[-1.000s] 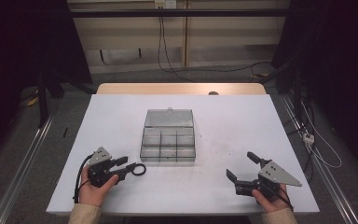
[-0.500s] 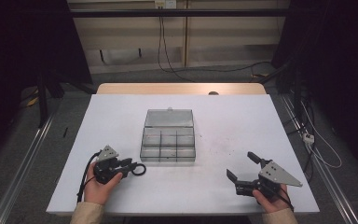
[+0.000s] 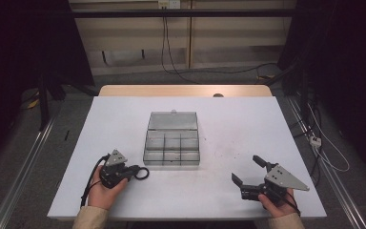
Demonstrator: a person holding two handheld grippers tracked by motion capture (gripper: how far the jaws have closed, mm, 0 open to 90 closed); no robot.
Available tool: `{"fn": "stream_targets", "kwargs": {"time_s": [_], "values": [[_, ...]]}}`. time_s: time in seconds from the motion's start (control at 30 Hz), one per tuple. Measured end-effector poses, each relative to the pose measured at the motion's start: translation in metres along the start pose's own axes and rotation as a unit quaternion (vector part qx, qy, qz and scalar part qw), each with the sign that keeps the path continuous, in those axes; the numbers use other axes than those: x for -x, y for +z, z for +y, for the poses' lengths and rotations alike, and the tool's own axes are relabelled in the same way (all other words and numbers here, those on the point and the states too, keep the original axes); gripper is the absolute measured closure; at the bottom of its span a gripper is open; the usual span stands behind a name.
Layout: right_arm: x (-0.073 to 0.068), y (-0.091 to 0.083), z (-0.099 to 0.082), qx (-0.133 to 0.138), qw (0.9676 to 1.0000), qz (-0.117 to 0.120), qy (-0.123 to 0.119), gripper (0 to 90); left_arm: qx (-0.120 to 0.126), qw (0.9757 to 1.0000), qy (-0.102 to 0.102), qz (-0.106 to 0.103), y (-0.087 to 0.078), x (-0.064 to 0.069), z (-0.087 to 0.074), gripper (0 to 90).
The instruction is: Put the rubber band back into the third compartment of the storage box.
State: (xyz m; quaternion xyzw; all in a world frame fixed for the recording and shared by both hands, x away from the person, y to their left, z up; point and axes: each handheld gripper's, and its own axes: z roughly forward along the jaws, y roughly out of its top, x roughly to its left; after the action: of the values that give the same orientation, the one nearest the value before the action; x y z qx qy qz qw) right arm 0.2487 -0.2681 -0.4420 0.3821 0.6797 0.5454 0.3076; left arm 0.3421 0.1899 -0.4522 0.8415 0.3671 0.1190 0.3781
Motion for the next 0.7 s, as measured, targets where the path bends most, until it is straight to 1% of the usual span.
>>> {"fn": "stream_targets", "kwargs": {"time_s": [0.03, 0.13, 0.2, 0.23, 0.27, 0.3, 0.33, 0.4, 0.43, 0.7], "values": [[0.000, 0.000, 0.000, 0.000, 1.0000, 0.000, 0.000, 3.7, 0.000, 1.0000, 0.001, -0.001, 0.000, 0.000, 0.000, 87.3], [0.000, 0.000, 0.000, 0.002, 1.0000, 0.001, -0.001, 3.7, 0.001, 0.9999, -0.007, -0.007, -0.001, -0.001, 0.000, 87.7], [0.000, 0.000, 0.000, 0.002, 1.0000, 0.001, 0.000, 3.6, 0.004, 0.9998, -0.016, -0.014, -0.003, -0.002, 0.000, 87.8], [0.000, 0.000, 0.000, 0.003, 1.0000, 0.000, 0.000, 3.6, 0.009, 0.9995, -0.023, -0.021, -0.005, -0.003, 0.000, 87.8], [0.000, 0.000, 0.000, 0.003, 1.0000, 0.000, 0.000, 3.6, 0.009, 0.9995, -0.023, -0.021, -0.005, -0.003, 0.000, 87.8], [0.000, 0.000, 0.000, 0.002, 1.0000, -0.001, 0.000, 3.6, 0.013, 0.9993, -0.027, -0.024, -0.006, -0.003, 0.000, 87.8], [0.000, -0.001, 0.000, 0.002, 1.0000, -0.001, 0.000, 3.6, 0.012, 0.9993, -0.026, -0.025, -0.008, -0.004, 0.000, 87.8], [0.000, -0.001, 0.000, 0.003, 1.0000, -0.001, 0.000, 3.5, 0.018, 0.9990, -0.031, -0.026, -0.010, -0.005, 0.000, 87.9], [0.000, -0.001, 0.001, 0.003, 1.0000, 0.000, -0.001, 3.5, 0.019, 0.9987, -0.035, -0.031, -0.011, -0.005, 0.000, 87.8], [0.000, 0.000, 0.001, 0.003, 1.0000, 0.001, 0.001, 3.6, 0.032, 0.9980, -0.037, -0.039, -0.022, -0.005, 0.002, 87.9]]}}
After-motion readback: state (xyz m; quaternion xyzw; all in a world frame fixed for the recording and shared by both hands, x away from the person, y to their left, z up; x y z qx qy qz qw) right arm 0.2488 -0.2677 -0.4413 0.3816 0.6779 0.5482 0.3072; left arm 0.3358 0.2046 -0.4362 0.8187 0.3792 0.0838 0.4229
